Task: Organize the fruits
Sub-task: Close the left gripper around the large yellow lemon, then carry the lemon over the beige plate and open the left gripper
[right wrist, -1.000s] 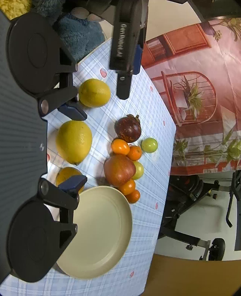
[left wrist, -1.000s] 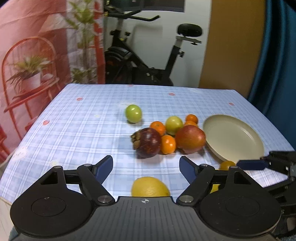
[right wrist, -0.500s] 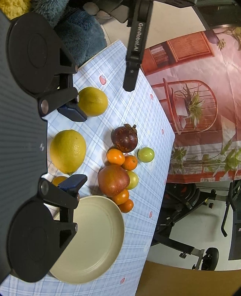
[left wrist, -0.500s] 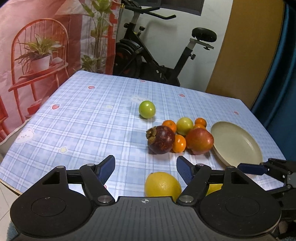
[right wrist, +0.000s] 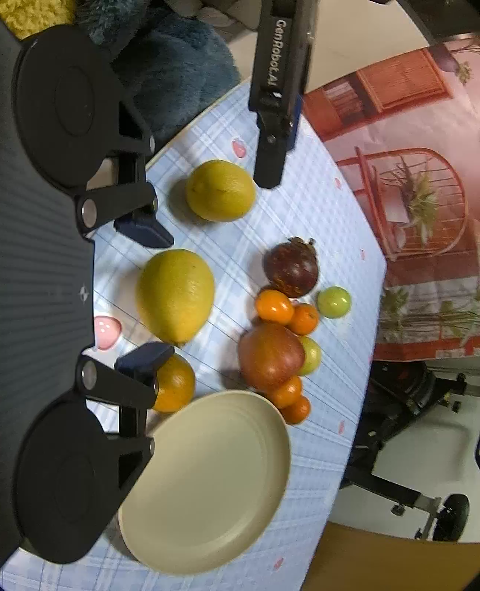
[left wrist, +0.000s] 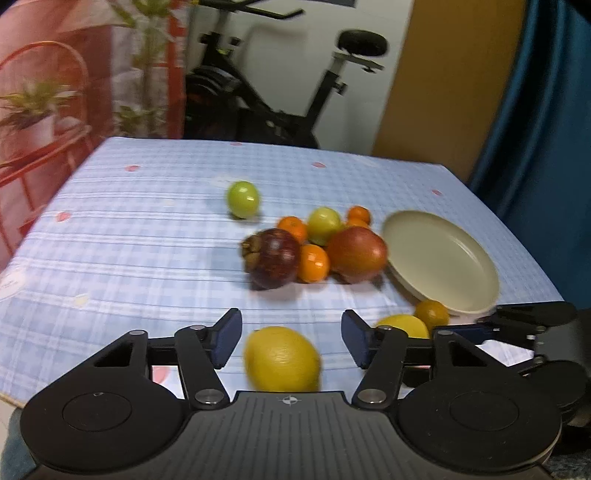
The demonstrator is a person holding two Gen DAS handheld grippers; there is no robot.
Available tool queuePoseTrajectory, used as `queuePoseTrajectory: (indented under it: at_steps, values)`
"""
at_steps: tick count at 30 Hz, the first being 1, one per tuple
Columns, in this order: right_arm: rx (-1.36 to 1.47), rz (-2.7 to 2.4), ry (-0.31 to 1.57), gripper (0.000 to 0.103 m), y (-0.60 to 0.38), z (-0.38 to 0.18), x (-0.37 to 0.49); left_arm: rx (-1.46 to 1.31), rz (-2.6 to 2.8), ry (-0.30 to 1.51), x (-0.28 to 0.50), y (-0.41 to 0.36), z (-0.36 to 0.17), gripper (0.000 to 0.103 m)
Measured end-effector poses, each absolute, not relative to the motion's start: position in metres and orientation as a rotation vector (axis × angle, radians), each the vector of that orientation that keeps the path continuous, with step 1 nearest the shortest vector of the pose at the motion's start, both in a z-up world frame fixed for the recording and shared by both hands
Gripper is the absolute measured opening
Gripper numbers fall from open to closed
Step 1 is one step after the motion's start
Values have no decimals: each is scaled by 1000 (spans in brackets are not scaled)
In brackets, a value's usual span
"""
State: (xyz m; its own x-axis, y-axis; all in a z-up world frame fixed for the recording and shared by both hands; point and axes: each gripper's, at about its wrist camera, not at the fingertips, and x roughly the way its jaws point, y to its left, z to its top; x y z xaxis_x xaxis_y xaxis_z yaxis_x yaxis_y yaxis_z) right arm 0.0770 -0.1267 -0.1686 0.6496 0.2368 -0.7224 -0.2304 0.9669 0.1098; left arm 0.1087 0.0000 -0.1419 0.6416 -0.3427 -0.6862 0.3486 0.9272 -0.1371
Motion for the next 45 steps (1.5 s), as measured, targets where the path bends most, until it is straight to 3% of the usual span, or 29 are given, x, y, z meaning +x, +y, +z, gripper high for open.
queuePoseTrajectory:
  at_steps: [17, 20, 26, 45]
  values:
    - [2, 297, 764, 57, -119, -179, 98, 26, -601, 942, 157, -50, -174, 61]
    - [1, 307, 765, 56, -119, -181, 103, 7, -604, 965, 169, -52, -180, 54]
    - [9, 279, 738, 56, -125, -179, 108, -55, -627, 974, 181, -49, -183, 52]
    - [35, 269, 771, 67, -124, -191, 135, -93, -633, 975, 183, -45, -184, 53]
